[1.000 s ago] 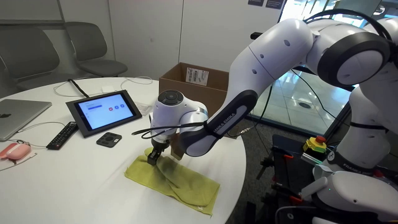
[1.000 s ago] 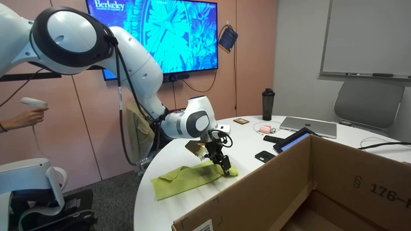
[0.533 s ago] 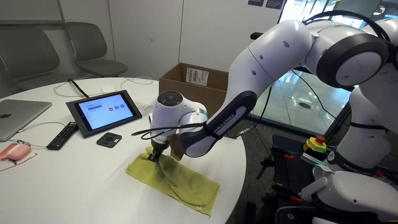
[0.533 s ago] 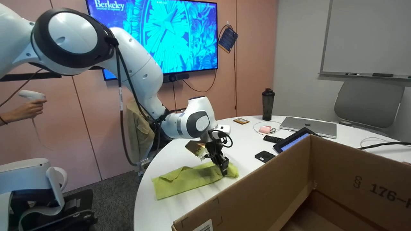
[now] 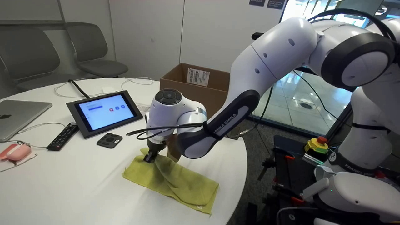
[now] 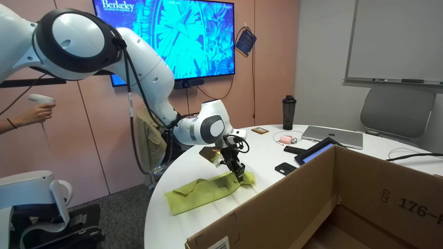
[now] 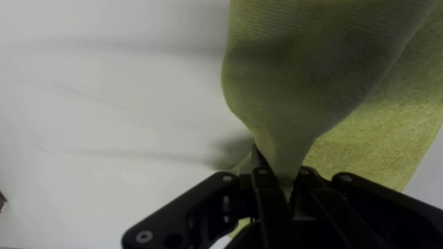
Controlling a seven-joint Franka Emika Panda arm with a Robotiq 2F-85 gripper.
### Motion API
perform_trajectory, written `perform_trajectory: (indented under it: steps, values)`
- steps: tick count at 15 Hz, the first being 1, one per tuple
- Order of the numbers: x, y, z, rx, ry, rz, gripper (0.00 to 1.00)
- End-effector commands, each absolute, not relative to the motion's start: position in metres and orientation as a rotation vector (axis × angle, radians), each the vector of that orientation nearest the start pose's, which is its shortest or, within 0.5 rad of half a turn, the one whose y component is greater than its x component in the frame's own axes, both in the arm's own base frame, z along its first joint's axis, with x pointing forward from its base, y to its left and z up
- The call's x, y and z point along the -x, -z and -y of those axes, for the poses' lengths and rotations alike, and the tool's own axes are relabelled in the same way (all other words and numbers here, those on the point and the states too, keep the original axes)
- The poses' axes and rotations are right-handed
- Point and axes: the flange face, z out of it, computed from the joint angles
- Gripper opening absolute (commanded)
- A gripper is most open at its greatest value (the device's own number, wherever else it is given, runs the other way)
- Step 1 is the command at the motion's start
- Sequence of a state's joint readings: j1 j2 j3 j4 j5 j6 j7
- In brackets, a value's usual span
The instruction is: Place the green marker on the yellow towel, fold the yellow towel and place it inside the brown box
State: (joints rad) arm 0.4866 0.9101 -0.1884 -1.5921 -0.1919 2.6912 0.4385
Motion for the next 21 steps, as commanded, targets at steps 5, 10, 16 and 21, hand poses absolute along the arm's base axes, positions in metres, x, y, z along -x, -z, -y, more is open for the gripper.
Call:
perform_trajectory:
  steps: [5,10,16,21]
  values:
    - [-0.654,-0.148,-0.279,3.177,0.388,0.064,0.06]
    - [-0.641,-0.146,-0.310,3.033,0.315,-0.067,0.06]
    - [-0.630,-0.116,-0.322,3.049,0.362,-0.140,0.06]
    - [-0.616,-0.134,-0.335,3.009,0.350,-0.074,0.56]
